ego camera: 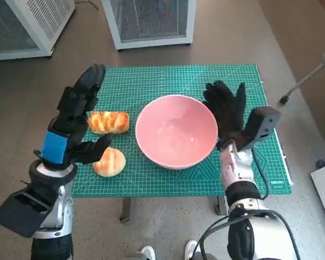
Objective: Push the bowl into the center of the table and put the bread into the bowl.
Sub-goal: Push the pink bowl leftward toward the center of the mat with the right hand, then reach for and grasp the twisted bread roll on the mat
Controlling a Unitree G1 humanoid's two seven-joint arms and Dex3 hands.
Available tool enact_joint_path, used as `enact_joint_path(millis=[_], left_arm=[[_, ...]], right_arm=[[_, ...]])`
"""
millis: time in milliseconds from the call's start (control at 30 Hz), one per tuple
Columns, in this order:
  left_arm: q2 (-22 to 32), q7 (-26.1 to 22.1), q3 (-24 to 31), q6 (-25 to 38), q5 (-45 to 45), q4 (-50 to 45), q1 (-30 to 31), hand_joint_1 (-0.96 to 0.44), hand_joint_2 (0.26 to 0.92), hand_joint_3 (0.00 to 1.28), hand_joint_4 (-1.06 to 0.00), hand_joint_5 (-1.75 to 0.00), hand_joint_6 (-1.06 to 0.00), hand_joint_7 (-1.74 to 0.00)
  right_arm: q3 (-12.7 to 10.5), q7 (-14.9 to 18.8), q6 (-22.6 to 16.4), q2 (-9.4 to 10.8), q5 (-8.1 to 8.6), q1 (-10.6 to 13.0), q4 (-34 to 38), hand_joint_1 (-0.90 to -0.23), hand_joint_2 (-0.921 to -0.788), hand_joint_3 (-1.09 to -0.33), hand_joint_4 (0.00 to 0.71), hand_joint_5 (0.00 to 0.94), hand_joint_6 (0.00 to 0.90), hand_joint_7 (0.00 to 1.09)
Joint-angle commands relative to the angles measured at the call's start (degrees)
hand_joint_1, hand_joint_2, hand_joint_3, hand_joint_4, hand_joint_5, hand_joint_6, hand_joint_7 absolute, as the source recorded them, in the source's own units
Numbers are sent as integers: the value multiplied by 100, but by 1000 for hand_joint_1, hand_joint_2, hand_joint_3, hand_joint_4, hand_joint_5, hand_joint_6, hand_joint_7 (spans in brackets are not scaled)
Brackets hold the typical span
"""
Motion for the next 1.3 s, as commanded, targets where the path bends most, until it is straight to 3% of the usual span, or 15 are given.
enact_joint_path(millis=[33, 267, 400, 533, 733, 867, 1033, 1167, 1300], left_arm=[[-5, 71, -1, -19, 99, -74, 101, -630, 921, 386, -178, 0, -139, -243], [7, 98, 23, -60, 130, -35, 126, -616, 921, 386, -177, 0, -145, -233], [36, 86, 55, -56, 109, 3, 112, -617, 921, 387, -176, 0, -148, -229], [70, 58, 97, -61, 74, 65, 84, -622, 921, 388, -175, 0, -152, -225], [179, 36, 179, -78, 87, 227, -31, -631, 921, 388, -175, 0, -157, -216], [296, 75, 231, -121, 221, 394, -149, -647, 921, 389, -175, 0, -160, -209], [533, 193, 278, -132, 593, 622, -319, -654, 921, 393, -176, 0, -157, -199], [692, 252, 283, -12, 805, 721, -445, -661, 921, 392, -167, 0, -151, -190], [798, 236, 251, 110, 841, 796, -571, -650, 921, 375, -153, 0, -148, -182]], right_arm=[[54, -57, 184, 52, -111, 0, 98, -402, -921, -625, 278, 5, 103, 394], [140, 7, 79, -85, -212, -52, 39, -415, -921, -620, 283, 6, 111, 385], [163, 89, -200, -157, -226, -113, -55, -429, -921, -614, 283, 6, 117, 385], [219, 202, -657, -206, -253, -133, -173, -423, -921, -617, 284, 5, 119, 388], [309, 758, -1654, -341, -231, -113, -509, -434, -921, -642, 293, 4, 65, 465], [298, 1264, -2132, -389, -55, -60, -808, -470, -921, -644, 302, 6, 45, 505], [333, 2090, -2513, -367, 365, 171, -1525, -496, -921, -636, 312, 8, 42, 554], [439, 2676, -2552, -303, 780, 453, -2261, -514, -921, -615, 321, 11, 39, 577], [602, 3069, -2465, -308, 1086, 750, -2946, -519, -921, -588, 326, 12, 34, 602]])
